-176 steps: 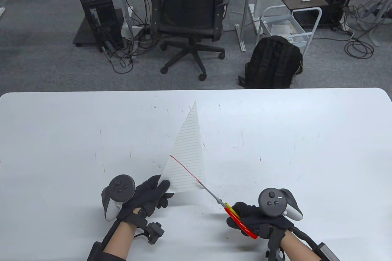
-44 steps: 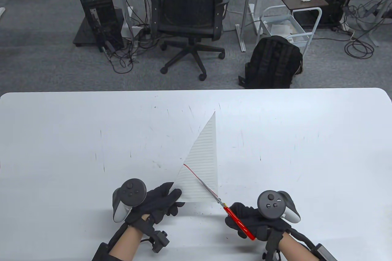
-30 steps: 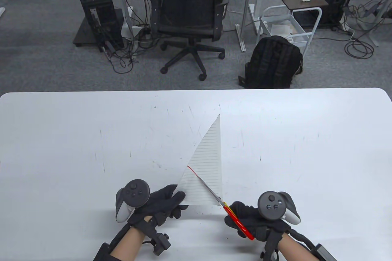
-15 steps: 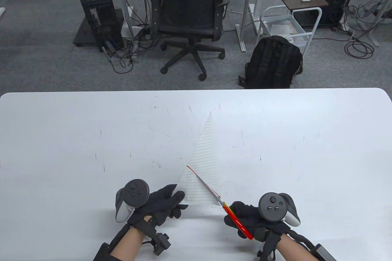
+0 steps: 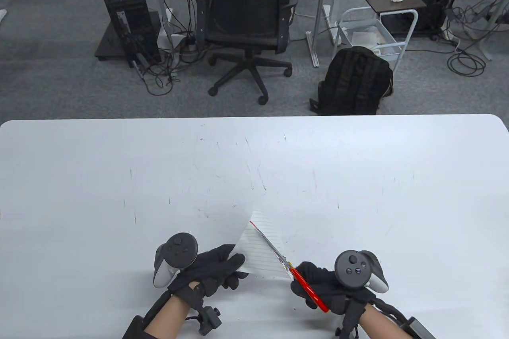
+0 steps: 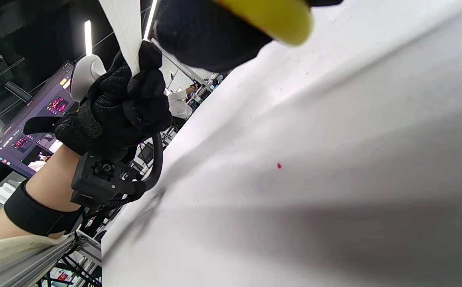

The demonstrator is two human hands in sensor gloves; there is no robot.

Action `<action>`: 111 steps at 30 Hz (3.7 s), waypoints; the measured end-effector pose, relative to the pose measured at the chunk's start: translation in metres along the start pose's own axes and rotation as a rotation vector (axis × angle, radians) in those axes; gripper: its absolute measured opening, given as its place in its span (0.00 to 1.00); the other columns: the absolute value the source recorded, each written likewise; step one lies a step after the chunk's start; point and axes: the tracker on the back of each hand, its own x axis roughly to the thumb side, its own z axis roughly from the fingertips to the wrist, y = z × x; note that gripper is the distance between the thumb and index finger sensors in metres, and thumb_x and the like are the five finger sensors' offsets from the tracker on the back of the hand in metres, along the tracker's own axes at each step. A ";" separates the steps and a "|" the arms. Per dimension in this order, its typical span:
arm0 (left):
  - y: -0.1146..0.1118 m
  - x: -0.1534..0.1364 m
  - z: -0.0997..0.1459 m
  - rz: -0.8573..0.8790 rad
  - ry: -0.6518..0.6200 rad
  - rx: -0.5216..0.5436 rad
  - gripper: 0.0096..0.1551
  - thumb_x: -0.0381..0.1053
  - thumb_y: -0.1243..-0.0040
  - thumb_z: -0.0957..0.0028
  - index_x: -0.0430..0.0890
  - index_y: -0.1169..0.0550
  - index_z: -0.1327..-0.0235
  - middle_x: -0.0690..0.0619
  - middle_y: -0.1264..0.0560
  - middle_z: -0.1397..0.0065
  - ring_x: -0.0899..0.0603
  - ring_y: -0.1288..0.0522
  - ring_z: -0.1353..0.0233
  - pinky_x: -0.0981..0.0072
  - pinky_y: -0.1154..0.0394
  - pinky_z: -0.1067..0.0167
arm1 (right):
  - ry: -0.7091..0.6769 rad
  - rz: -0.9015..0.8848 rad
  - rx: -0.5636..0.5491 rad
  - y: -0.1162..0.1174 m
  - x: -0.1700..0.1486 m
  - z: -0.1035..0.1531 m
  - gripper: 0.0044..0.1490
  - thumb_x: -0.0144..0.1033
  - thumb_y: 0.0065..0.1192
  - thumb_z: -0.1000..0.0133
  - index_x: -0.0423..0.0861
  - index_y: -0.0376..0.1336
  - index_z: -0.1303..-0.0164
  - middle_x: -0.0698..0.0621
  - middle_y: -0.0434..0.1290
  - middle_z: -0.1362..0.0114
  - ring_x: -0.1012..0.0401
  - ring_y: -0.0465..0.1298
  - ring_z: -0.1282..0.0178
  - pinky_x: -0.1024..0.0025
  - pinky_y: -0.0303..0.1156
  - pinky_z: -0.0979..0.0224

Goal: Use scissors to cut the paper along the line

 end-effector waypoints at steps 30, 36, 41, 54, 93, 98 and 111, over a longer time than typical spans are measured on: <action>-0.005 -0.001 -0.001 0.000 0.013 -0.036 0.19 0.57 0.48 0.37 0.51 0.23 0.39 0.58 0.14 0.53 0.57 0.16 0.60 0.74 0.18 0.60 | 0.016 -0.016 -0.012 0.003 0.000 0.000 0.45 0.65 0.39 0.37 0.33 0.52 0.33 0.41 0.72 0.43 0.67 0.78 0.62 0.66 0.71 0.54; -0.006 -0.003 -0.001 0.006 0.025 -0.047 0.19 0.56 0.48 0.36 0.51 0.23 0.39 0.58 0.14 0.54 0.57 0.16 0.60 0.74 0.18 0.61 | 0.030 -0.026 -0.020 0.003 0.001 0.000 0.44 0.64 0.40 0.37 0.33 0.54 0.35 0.42 0.73 0.46 0.69 0.80 0.64 0.71 0.73 0.58; -0.007 -0.006 -0.002 0.029 0.039 -0.068 0.19 0.56 0.48 0.36 0.49 0.23 0.40 0.57 0.14 0.54 0.57 0.16 0.60 0.73 0.18 0.61 | 0.041 -0.020 -0.035 0.002 0.001 -0.001 0.43 0.63 0.43 0.37 0.34 0.56 0.37 0.43 0.74 0.48 0.69 0.80 0.66 0.72 0.73 0.60; -0.009 -0.021 -0.006 0.037 0.121 -0.127 0.20 0.55 0.48 0.35 0.46 0.22 0.40 0.55 0.14 0.54 0.55 0.15 0.61 0.72 0.18 0.62 | 0.155 -0.004 -0.023 0.004 -0.006 0.000 0.42 0.62 0.45 0.38 0.34 0.58 0.39 0.43 0.75 0.50 0.70 0.80 0.69 0.73 0.73 0.62; 0.074 -0.016 0.035 -0.187 0.187 0.149 0.20 0.55 0.47 0.36 0.45 0.21 0.41 0.53 0.14 0.54 0.53 0.15 0.59 0.69 0.19 0.60 | 0.361 0.103 -0.193 -0.040 -0.022 0.013 0.41 0.60 0.50 0.39 0.32 0.59 0.39 0.40 0.75 0.51 0.67 0.80 0.70 0.69 0.72 0.62; 0.079 -0.010 0.039 -0.383 0.157 0.216 0.20 0.57 0.45 0.38 0.48 0.20 0.43 0.55 0.13 0.56 0.54 0.15 0.60 0.70 0.18 0.60 | 0.509 0.383 -0.194 -0.065 -0.026 0.022 0.41 0.51 0.56 0.39 0.29 0.55 0.34 0.37 0.73 0.45 0.62 0.80 0.63 0.63 0.72 0.56; 0.088 -0.016 0.045 -0.104 0.070 0.234 0.20 0.57 0.46 0.38 0.49 0.20 0.42 0.55 0.14 0.55 0.54 0.15 0.59 0.70 0.18 0.60 | 0.842 0.778 -0.138 -0.095 -0.060 0.040 0.41 0.47 0.60 0.40 0.29 0.54 0.31 0.36 0.72 0.42 0.59 0.80 0.57 0.60 0.71 0.52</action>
